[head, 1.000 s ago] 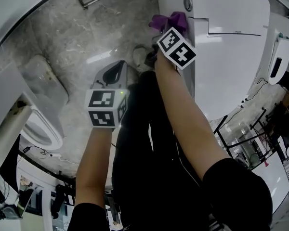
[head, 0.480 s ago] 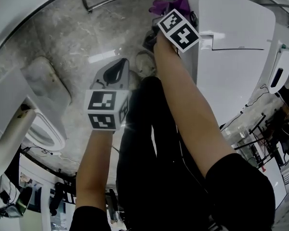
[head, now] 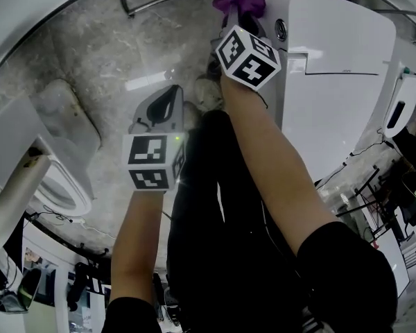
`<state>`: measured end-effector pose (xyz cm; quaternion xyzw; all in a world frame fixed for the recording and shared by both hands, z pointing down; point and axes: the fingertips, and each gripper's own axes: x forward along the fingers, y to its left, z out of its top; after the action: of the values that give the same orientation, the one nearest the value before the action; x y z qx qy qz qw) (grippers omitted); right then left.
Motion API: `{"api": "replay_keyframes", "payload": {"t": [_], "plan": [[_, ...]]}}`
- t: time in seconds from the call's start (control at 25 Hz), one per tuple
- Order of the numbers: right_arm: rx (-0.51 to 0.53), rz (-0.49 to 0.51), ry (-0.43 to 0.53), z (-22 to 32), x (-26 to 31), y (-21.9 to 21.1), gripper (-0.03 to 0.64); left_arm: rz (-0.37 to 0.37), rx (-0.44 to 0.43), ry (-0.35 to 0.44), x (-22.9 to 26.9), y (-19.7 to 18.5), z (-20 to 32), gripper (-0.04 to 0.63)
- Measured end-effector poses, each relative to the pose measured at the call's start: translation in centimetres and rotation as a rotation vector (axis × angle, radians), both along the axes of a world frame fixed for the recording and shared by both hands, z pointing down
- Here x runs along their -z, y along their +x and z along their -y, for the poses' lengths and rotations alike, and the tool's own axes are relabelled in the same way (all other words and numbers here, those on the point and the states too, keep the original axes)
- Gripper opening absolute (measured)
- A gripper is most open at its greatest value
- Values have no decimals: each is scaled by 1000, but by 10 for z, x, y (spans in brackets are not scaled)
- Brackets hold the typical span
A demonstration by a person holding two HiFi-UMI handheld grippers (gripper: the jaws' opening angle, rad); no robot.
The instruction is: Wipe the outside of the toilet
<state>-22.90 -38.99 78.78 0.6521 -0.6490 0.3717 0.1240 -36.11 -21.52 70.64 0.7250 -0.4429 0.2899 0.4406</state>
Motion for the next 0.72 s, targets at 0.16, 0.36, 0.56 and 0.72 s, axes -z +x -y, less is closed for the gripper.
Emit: {"api": "replay_keyframes", "payload": {"t": [0.16, 0.36, 0.56, 0.72], "plan": [[146, -1, 75, -28, 48, -24, 48, 16, 31, 66, 23, -7, -4, 6], [219, -45, 92, -85, 122, -14, 48, -18, 72, 104, 76, -7, -23, 6], [296, -57, 113, -136, 217, 2, 48, -52, 98, 158, 157, 0, -41, 6], [334, -121, 168, -162, 295, 22, 48, -89, 82, 215, 222, 12, -47, 6]]}}
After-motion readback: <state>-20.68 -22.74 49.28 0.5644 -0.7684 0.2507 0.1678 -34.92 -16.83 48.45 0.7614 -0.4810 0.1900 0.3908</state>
